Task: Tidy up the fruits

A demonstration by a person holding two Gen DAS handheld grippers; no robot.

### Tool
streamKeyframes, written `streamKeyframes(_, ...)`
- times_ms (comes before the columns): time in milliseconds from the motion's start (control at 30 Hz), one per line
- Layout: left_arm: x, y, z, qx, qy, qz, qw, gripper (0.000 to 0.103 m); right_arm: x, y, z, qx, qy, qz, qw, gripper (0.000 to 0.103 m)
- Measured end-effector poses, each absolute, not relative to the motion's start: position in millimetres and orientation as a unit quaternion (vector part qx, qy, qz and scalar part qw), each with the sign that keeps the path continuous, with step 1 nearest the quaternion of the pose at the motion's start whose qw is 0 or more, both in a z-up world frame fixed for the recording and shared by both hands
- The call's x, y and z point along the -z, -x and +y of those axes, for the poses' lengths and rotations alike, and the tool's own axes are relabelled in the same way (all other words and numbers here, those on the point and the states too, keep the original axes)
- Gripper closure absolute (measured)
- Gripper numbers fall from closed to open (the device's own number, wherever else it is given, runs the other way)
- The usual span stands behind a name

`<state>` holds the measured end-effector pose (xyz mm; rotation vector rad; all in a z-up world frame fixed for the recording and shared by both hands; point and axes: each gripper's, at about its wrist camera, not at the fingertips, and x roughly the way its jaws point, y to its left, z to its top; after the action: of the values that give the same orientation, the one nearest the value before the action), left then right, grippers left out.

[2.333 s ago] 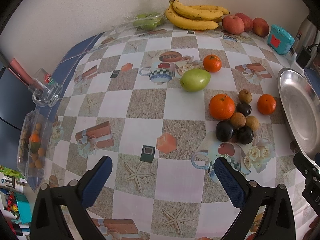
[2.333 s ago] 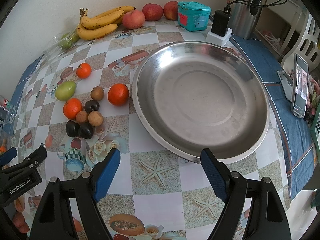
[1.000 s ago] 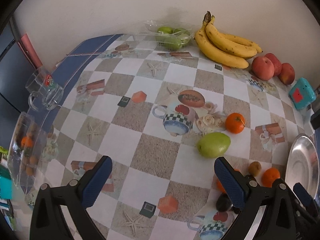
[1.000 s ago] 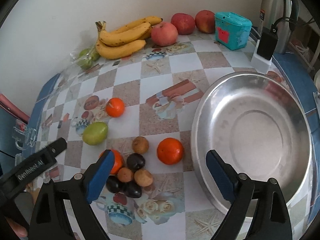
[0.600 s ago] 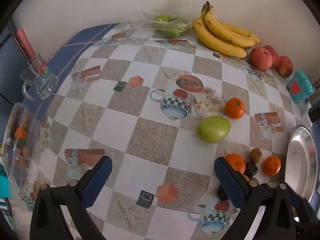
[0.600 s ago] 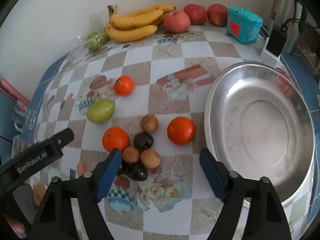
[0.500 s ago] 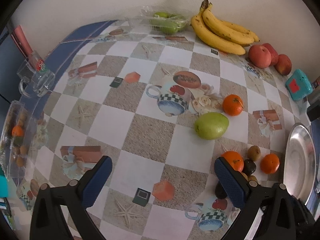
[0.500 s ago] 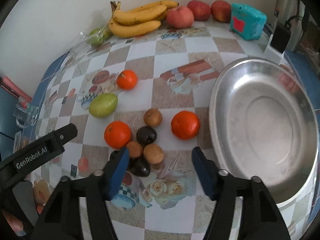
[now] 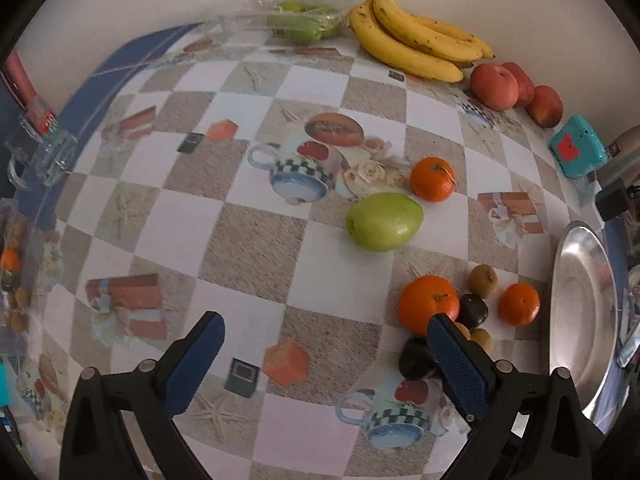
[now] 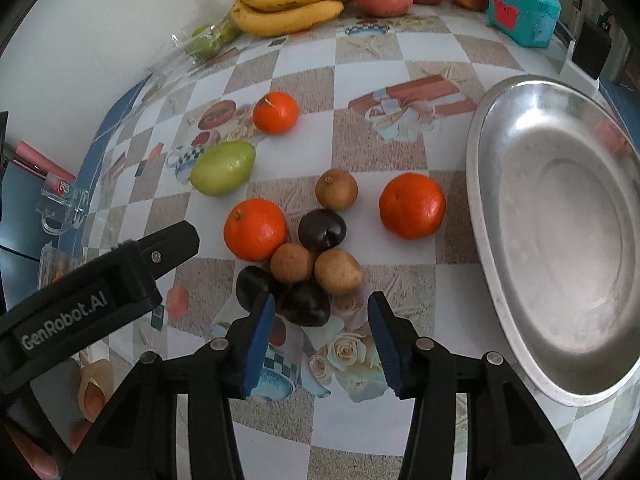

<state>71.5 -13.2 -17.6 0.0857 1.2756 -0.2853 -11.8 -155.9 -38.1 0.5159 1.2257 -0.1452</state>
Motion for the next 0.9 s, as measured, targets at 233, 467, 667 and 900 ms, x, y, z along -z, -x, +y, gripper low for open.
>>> streamKeyframes(233, 24, -67, -21, 0.154, -0.026, 0.613, 0.774, 0.014, 42, 8, -152, 0.059, -0.244, 0.573, 0.78, 0.055)
streamKeyframes(467, 23, -66, -24, 0.163, -0.018, 0.618, 0.769, 0.023, 44, 8, -151, 0.054, -0.253, 0.571, 0.779, 0.064)
streamKeyframes(667, 23, -66, -25, 0.174, -0.008, 0.622, 0.763, 0.03, 43, 9, -152, 0.049, -0.26, 0.569, 0.778, 0.073)
streamKeyframes(900, 21, -65, -24, 0.182, 0.0, 0.621, 0.762, 0.043, 39, 13, -155, 0.049, -0.273, 0.563, 0.779, 0.076)
